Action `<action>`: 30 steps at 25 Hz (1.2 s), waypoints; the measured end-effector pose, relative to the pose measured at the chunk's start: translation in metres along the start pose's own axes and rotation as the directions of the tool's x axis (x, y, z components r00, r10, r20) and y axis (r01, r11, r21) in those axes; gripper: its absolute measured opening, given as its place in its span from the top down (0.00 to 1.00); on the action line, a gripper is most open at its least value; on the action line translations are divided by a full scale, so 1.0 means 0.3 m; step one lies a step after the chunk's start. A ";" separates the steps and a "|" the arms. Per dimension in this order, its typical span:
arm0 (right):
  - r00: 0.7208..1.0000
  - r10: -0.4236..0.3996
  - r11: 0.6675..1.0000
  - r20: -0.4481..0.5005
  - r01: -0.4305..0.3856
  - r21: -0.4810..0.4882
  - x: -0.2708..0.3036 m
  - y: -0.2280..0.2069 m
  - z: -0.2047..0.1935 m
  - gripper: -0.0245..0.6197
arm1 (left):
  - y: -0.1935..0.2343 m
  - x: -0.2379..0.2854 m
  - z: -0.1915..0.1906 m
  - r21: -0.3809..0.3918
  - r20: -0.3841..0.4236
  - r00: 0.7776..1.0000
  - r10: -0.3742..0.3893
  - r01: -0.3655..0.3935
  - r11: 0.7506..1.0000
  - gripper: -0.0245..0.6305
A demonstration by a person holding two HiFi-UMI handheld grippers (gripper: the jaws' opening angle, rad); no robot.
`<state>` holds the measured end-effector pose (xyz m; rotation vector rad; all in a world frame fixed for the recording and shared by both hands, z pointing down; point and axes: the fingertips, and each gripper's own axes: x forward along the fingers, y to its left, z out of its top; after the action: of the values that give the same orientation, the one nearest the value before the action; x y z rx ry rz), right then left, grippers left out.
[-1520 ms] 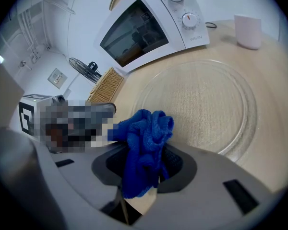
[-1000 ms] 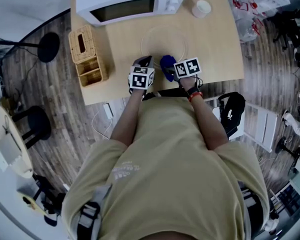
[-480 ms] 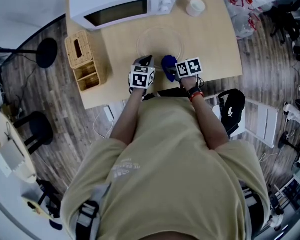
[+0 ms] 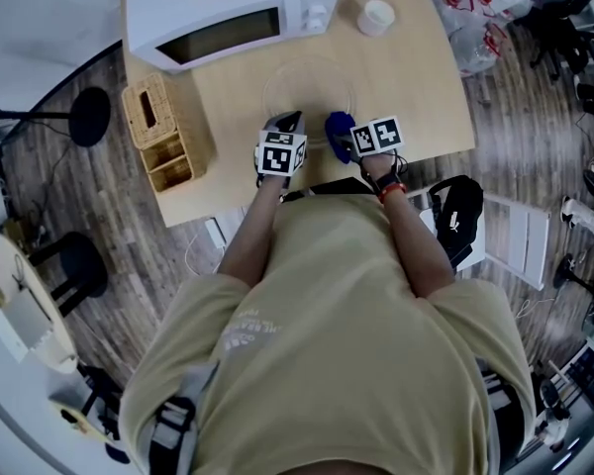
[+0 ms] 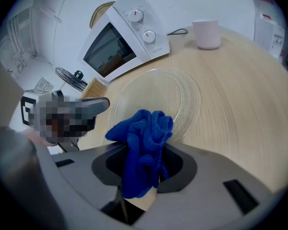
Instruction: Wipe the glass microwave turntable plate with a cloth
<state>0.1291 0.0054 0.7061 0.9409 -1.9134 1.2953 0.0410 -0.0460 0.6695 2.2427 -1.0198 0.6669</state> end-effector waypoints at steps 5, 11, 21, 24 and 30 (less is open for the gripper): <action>1.000 -0.011 1.000 0.006 0.011 0.004 -0.017 -0.045 0.020 0.74 | -0.016 0.029 0.015 0.003 0.000 1.000 -0.003 0.003 1.000 0.93; 1.000 0.008 1.000 0.012 -0.008 0.008 -0.026 -0.072 0.047 0.74 | -0.003 0.028 0.042 0.006 0.007 1.000 0.015 -0.015 1.000 0.93; 0.996 0.019 0.991 -0.090 -0.030 -0.129 -0.035 -0.123 0.100 0.74 | -0.021 0.011 0.096 0.030 0.012 1.000 0.004 -0.004 1.000 0.93; 0.991 0.012 0.982 -0.137 -0.037 -0.186 -0.031 -0.144 0.123 0.74 | -0.032 0.009 0.105 0.060 0.010 1.000 0.006 -0.006 0.998 0.93; 0.978 0.023 0.968 -0.209 -0.074 -0.239 -0.035 -0.151 0.136 0.74 | -0.024 -0.012 0.130 0.052 0.032 0.999 0.026 -0.027 0.998 0.93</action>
<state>0.1681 -0.0426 0.7069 0.6141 -1.8903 1.1039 0.0523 -0.0668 0.6374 2.2955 -1.0604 0.6788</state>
